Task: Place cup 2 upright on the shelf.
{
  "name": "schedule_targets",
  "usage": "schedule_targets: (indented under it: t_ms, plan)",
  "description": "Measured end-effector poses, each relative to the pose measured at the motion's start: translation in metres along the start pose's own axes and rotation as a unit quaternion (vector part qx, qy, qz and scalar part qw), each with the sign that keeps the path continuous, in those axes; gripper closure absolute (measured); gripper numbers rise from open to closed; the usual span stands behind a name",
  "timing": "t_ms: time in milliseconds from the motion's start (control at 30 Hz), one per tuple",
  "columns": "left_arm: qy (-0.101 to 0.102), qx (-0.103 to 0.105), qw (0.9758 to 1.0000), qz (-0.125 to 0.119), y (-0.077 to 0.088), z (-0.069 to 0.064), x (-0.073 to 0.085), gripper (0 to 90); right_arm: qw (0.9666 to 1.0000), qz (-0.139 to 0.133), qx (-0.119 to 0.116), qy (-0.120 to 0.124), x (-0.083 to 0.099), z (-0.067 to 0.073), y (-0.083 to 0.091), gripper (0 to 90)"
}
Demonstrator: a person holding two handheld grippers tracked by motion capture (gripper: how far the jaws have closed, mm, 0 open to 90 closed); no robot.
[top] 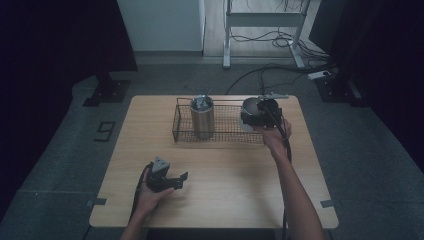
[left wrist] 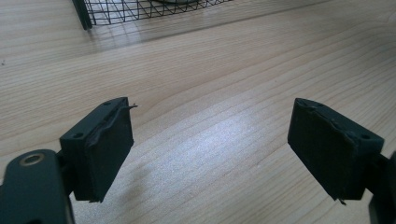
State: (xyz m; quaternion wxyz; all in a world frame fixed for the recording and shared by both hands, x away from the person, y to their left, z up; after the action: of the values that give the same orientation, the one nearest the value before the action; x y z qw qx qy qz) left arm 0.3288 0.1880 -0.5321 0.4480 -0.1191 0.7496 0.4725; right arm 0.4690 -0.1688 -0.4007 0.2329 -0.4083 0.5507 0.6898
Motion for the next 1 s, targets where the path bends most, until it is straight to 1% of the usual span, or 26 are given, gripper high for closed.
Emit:
schedule_targets:
  t_ms: [67,267,367,467,700,933,1000]
  plan:
    - [0.000,0.000,1.0000,0.000,0.000,0.000,0.000,14.3,1.0000,-0.002,0.001,0.000,-0.002,0.000,-0.002,7.7]
    - [0.000,0.001,1.0000,0.003,0.000,0.001,0.000,14.4,1.0000,0.004,0.001,-0.005,-0.008,-0.002,-0.009,7.7]
    - [0.001,0.005,1.0000,0.005,0.000,0.001,0.000,14.4,1.0000,0.005,0.002,-0.005,-0.010,-0.003,-0.012,7.7]
    - [0.001,0.005,1.0000,0.005,-0.001,0.001,0.001,14.4,1.0000,0.005,0.003,-0.005,-0.014,-0.003,-0.015,7.7]
    - [0.002,0.005,1.0000,0.006,-0.001,0.002,0.001,14.3,0.9999,0.012,0.004,0.004,-0.022,0.000,-0.026,7.7]
    - [0.001,0.005,1.0000,0.008,-0.001,0.002,0.001,14.4,0.9997,0.021,0.006,0.004,-0.025,0.000,-0.038,7.7]
    - [0.001,0.005,1.0000,0.008,-0.002,0.002,0.001,14.4,0.9996,0.025,0.008,0.008,-0.026,0.000,-0.042,7.7]
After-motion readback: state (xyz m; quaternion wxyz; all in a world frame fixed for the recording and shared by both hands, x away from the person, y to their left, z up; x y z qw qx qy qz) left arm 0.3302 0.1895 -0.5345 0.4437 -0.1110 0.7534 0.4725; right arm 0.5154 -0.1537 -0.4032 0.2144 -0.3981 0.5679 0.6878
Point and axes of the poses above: each handheld gripper's, and its own axes: y roughly backward along the jaws, x roughly out of its underside, z roughly to its left, the point moved 1 cm from there along -y, roughly forward along the jaws, and after that the axes turned 3 degrees about x, right-handed, at the moved point
